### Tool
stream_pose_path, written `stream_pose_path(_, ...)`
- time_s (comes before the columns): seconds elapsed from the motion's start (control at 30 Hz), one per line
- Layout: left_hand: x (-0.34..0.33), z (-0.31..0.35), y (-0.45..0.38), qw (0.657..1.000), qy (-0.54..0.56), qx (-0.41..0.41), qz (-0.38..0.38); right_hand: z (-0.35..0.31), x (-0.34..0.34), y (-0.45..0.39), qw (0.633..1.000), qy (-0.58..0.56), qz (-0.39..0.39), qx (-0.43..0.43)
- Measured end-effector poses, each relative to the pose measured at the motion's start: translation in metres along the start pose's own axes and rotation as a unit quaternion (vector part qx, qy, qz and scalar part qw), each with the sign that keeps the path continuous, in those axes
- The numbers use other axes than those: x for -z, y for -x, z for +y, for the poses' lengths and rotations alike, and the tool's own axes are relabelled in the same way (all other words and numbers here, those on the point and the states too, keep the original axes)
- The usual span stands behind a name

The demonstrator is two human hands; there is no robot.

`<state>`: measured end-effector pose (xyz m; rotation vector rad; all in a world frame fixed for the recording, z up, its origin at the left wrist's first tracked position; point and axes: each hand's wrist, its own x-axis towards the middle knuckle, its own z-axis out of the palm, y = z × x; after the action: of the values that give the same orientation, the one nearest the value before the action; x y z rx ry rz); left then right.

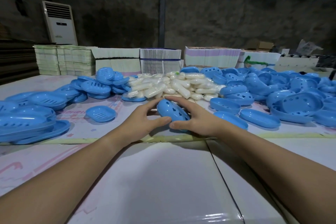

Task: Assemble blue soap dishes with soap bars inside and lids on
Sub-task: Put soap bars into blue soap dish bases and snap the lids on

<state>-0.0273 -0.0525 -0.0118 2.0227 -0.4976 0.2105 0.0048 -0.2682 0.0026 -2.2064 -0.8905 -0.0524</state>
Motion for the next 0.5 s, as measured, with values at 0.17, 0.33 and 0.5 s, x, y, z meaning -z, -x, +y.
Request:
stream_pose_path(0.17,-0.001,-0.004,-0.002,0.999,-0.026,0.027,0.016,-0.003,0.023,0.006,0.983,0.159,0.086,-0.043)
stream_pose_path(0.33,-0.003,-0.013,-0.004,0.999,-0.045,0.017,0.007,0.01,0.073,0.039,0.949,0.212,0.166,-0.161)
stream_pose_path(0.5,-0.003,-0.015,-0.004,0.997,-0.074,0.005,-0.012,0.048,0.132,0.116,0.858,0.329,0.205,-0.338)
